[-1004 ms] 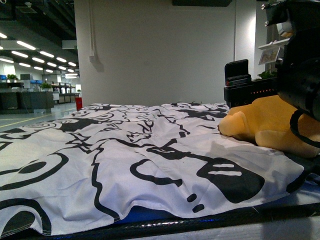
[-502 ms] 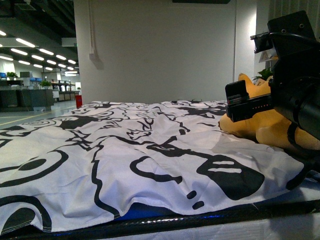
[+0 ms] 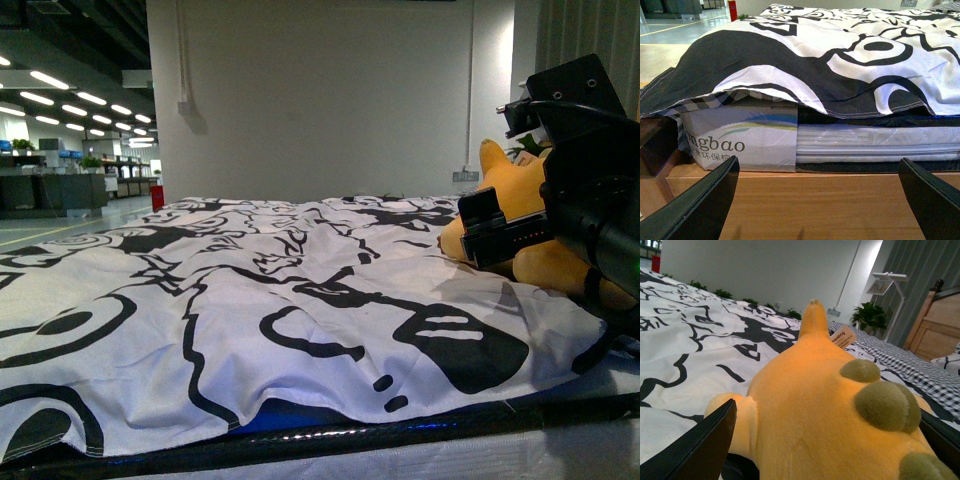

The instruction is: Put away toys

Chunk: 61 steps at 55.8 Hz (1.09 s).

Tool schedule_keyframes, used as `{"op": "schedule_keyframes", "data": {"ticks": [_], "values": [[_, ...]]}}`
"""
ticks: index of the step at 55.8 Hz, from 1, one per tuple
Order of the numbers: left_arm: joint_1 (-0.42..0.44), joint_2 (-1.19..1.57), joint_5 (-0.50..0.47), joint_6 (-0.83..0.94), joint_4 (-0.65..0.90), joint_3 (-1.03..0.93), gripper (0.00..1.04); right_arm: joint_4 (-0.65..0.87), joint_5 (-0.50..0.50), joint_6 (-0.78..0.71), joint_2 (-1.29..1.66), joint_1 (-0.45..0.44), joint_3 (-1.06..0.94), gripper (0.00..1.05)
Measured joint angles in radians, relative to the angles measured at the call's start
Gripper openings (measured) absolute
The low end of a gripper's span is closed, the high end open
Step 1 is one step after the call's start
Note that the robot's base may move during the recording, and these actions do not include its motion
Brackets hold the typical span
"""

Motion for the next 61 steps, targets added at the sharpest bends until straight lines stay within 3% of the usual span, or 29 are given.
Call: {"op": "schedule_keyframes", "data": {"ticks": [22, 35, 46, 52, 61], "values": [[0.0, 0.0, 0.0, 0.0, 0.0, 0.0, 0.98, 0.013, -0.032, -0.019, 0.001, 0.0, -0.005, 0.42], [0.0, 0.0, 0.0, 0.0, 0.0, 0.0, 0.98, -0.061, -0.12, 0.05, -0.046, -0.021, -0.012, 0.11], [0.0, 0.0, 0.0, 0.0, 0.0, 0.0, 0.98, -0.176, -0.288, 0.22, -0.186, -0.076, -0.037, 0.07], [0.0, 0.0, 0.0, 0.0, 0.0, 0.0, 0.98, -0.256, -0.438, 0.365, -0.333, -0.144, -0.058, 0.07], [0.0, 0.0, 0.0, 0.0, 0.0, 0.0, 0.98, -0.32, -0.564, 0.496, -0.481, -0.22, -0.099, 0.07]]}}
